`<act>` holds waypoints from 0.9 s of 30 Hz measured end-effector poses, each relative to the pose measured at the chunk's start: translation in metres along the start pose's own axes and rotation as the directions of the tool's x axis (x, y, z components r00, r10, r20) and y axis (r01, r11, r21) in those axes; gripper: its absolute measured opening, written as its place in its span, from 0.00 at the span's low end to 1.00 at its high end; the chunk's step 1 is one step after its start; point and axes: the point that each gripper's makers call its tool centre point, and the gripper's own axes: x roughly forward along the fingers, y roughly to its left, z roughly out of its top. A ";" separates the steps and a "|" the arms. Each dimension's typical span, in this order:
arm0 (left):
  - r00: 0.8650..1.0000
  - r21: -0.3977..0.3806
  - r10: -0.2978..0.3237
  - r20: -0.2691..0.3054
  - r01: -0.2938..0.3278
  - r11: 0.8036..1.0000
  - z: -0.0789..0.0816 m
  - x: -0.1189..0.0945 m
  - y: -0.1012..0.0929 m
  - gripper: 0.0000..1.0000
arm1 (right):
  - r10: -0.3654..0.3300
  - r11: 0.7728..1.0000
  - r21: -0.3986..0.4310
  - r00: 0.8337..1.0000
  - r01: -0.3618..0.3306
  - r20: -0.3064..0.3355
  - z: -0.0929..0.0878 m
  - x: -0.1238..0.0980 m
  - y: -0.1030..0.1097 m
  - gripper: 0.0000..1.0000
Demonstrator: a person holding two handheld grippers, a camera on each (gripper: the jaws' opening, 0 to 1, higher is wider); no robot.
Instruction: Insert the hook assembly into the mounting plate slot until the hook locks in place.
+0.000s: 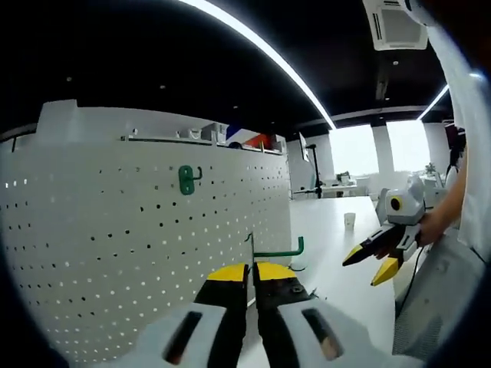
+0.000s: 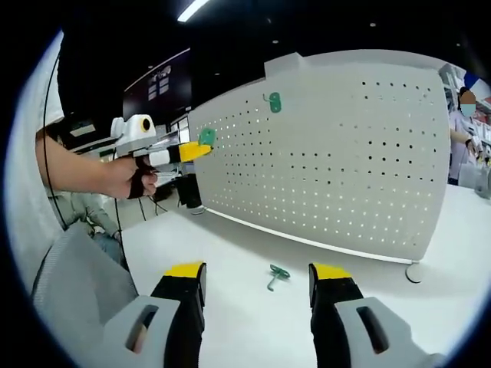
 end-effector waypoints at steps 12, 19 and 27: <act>1.000 -0.016 0.009 0.006 -0.009 1.000 0.001 0.000 -0.002 0.02 | 0.054 0.965 0.234 0.959 -0.122 0.278 0.055 -0.010 0.009 0.50; 1.000 -0.020 0.013 0.000 -0.013 1.000 -0.001 -0.001 -0.004 0.02 | 0.062 0.964 0.230 0.952 -0.135 0.300 0.067 -0.003 0.015 0.46; 1.000 -0.025 0.015 0.002 -0.015 1.000 0.000 0.001 -0.011 0.02 | 0.071 0.964 0.219 0.939 -0.152 0.336 0.087 0.015 0.025 0.40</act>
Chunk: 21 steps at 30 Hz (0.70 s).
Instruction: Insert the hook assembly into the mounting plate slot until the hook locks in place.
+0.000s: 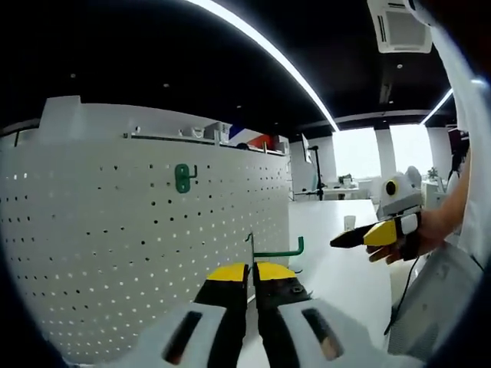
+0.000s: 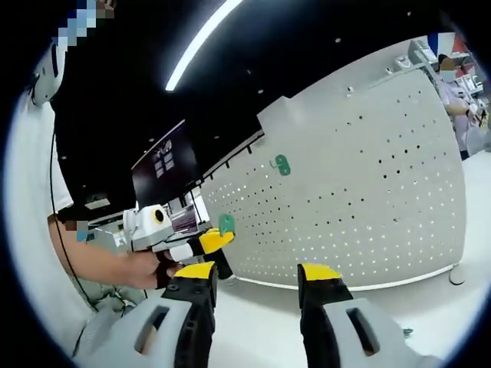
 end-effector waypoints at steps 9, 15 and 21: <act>1.000 -0.009 0.002 0.006 -0.002 1.000 0.002 0.002 -0.003 0.02 | 0.025 1.000 0.002 0.999 -0.025 0.033 0.009 0.022 0.008 0.33; 1.000 -0.011 0.004 0.011 -0.004 1.000 0.004 0.003 -0.004 0.02 | 0.051 0.999 0.004 0.997 -0.051 0.050 0.014 0.040 0.016 0.30; 1.000 -0.016 0.010 0.015 -0.010 1.000 0.005 0.003 -0.003 0.02 | 0.073 0.997 -0.004 0.995 -0.073 0.064 0.021 0.055 0.023 0.27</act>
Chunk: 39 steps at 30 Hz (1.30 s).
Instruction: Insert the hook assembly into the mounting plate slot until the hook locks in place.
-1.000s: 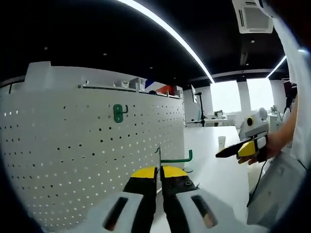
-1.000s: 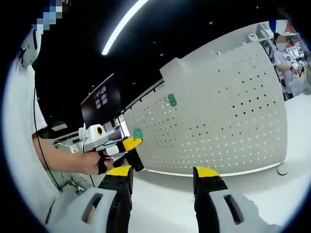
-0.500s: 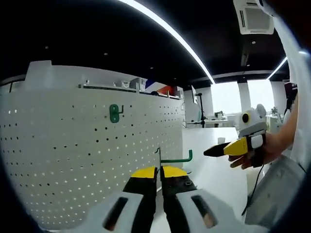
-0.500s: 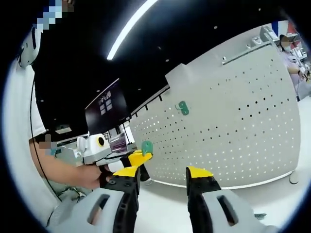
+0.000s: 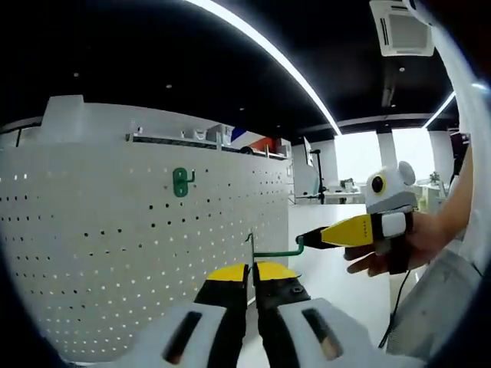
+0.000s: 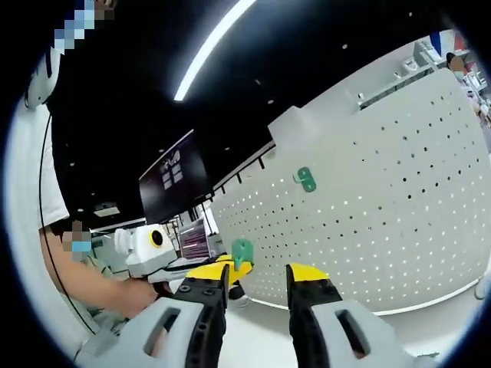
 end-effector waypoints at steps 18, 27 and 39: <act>1.000 -0.025 0.002 0.019 -0.001 1.000 0.002 0.002 -0.008 0.02 | 0.022 0.999 0.023 0.999 -0.023 0.036 0.001 0.025 0.015 0.12; 1.000 -0.022 -0.012 0.029 0.013 1.000 0.002 0.001 -0.017 0.02 | 0.016 1.000 0.026 1.000 -0.016 0.001 -0.010 0.026 0.018 0.06; 1.000 -0.022 0.001 0.010 -0.001 1.000 -0.001 0.000 -0.020 0.02 | -0.033 0.998 0.051 0.999 0.033 -0.001 -0.013 0.025 0.014 0.02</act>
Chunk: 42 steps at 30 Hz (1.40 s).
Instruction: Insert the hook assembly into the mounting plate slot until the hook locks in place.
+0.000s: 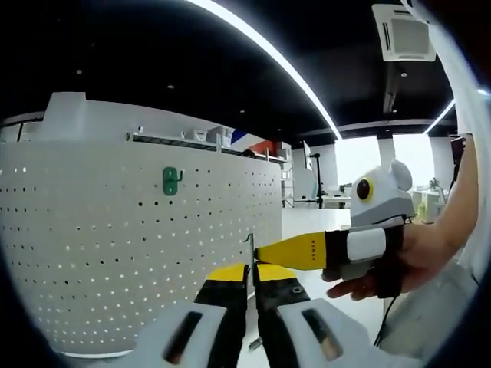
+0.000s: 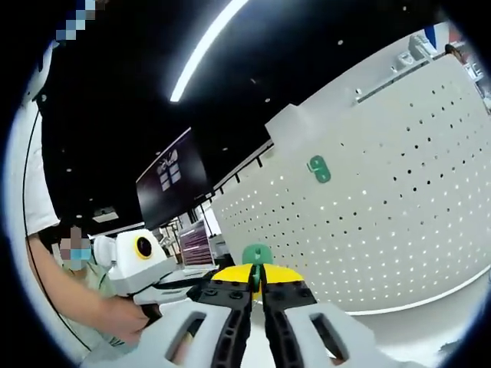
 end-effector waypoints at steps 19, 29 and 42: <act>0.999 -0.015 -0.015 -0.043 0.014 1.000 -0.007 -0.001 -0.003 0.06 | -0.017 1.000 0.008 0.999 0.017 -0.031 -0.004 -0.003 -0.001 0.01; 0.994 -0.032 -0.039 -0.104 0.036 0.999 -0.024 -0.001 -0.009 0.45 | -0.014 1.000 0.019 0.999 0.014 -0.030 -0.002 -0.004 -0.001 0.01; 0.988 -0.017 -0.054 -0.145 0.052 0.998 -0.036 0.002 -0.015 0.81 | -0.011 1.000 0.024 0.999 0.012 -0.034 -0.002 -0.005 -0.003 0.01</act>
